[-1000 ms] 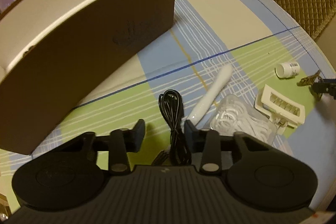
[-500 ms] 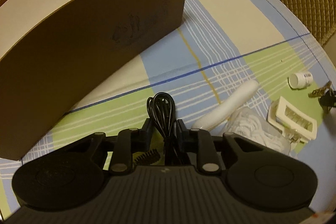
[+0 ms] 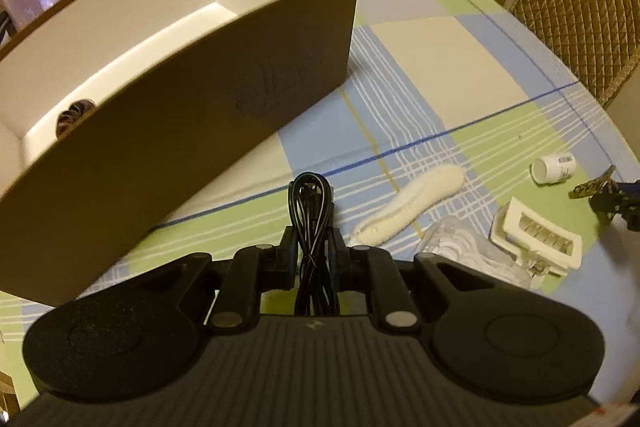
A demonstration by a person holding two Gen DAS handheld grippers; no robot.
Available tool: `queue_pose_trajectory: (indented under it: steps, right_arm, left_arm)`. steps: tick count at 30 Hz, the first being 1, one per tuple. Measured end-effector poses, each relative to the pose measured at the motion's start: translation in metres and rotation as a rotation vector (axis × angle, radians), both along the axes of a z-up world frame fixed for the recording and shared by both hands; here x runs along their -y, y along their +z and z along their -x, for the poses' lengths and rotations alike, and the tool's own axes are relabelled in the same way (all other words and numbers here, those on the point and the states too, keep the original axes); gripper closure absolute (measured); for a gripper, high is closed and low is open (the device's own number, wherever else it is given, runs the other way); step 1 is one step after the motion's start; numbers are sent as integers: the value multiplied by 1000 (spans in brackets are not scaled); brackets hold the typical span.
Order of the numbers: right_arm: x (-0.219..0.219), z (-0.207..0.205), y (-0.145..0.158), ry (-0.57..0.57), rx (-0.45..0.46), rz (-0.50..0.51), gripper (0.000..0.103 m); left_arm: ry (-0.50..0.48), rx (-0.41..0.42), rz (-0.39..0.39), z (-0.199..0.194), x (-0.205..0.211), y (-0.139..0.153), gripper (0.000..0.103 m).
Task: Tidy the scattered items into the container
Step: 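Lift the hair clip with the right tool while the left tool lifts the cable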
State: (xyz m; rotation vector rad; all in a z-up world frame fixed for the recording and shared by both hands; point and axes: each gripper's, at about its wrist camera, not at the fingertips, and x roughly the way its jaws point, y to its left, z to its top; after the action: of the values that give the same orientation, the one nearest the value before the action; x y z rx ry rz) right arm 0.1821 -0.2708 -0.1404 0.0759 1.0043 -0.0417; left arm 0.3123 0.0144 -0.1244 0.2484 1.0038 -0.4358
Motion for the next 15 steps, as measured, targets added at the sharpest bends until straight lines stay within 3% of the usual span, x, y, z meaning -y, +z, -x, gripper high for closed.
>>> queue_pose_trajectory:
  steps: [15]
  right_arm:
    - [-1,3,0,38,0,4,75]
  left_arm:
    - [51,31,8,23,-14,22,91]
